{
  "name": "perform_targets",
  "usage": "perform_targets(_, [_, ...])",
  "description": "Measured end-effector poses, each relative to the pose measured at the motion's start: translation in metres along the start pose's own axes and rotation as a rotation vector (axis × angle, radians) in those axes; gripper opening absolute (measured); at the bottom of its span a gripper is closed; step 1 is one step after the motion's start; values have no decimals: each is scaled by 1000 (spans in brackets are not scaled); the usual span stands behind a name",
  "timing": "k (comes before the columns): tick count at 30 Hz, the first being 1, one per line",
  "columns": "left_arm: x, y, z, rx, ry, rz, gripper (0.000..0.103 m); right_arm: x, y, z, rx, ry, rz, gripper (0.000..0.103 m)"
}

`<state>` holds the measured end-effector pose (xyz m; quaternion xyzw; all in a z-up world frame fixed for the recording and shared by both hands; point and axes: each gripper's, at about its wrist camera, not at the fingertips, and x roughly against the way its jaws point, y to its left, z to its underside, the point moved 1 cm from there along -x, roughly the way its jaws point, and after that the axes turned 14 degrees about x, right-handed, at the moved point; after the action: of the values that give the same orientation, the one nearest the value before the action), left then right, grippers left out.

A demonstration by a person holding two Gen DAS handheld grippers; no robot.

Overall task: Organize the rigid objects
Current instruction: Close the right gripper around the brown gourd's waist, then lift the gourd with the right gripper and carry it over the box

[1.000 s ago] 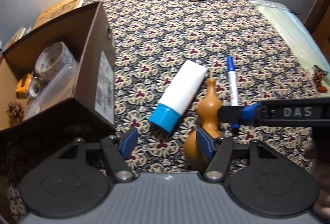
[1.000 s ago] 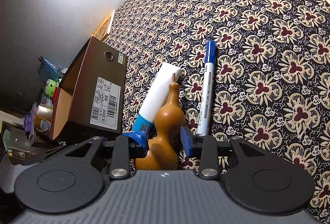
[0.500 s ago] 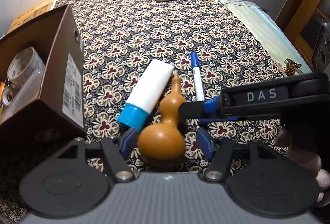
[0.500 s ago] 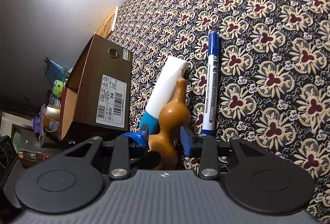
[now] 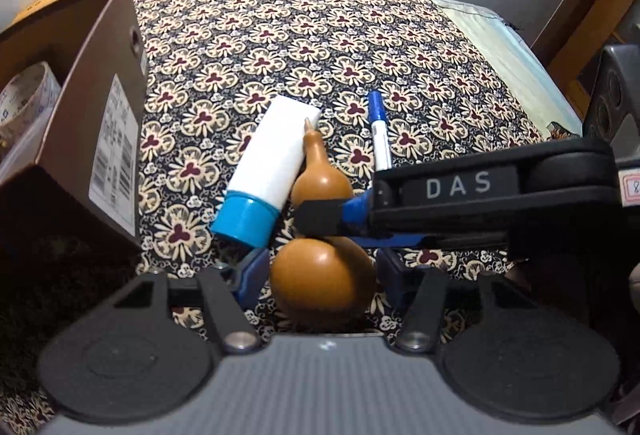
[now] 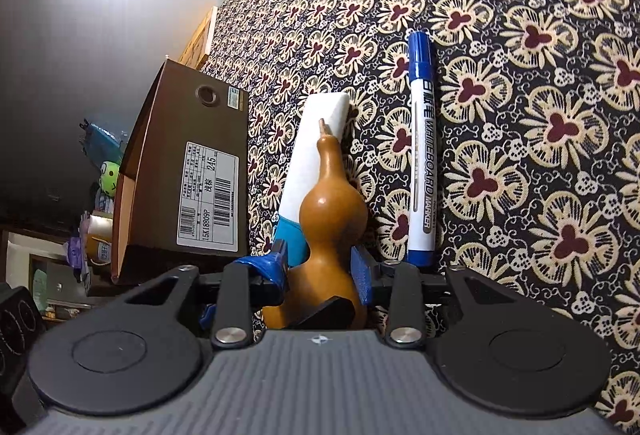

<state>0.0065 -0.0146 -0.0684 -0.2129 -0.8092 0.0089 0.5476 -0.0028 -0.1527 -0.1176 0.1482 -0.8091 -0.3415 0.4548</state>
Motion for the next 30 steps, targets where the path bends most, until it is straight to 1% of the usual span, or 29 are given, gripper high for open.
perform_targets(3, [-1,1,1,6,-6,11,58,-5,-6,1,-42,-5,-7,19])
perform_targets(4, [-2,2,1,8,-6,12,58,-6,-9,1,-50,-4,-5,15])
perform_targets(5, [-5,2,1,9,-2,11,58,-6,-10,2,-55,-8,-19,15])
perform_targets(6, [-8,3,2,7,5,11,59,-6,-11,2,-52,-7,-22,14])
perform_targets(11, [-10,5,1,19,20,41,58,-2,-7,4,-5,1,-21,14])
perform_targets(18, [0,-5,5,-44,8,61,58,17,-3,8,-6,-31,-41,12])
perform_targets(24, [24,-14,5,-112,-46,111,57,37,23,6,76,-103,-24,12])
perform_targets(30, [56,2,-6,-143,-123,149,57,42,62,0,105,-178,-40,11])
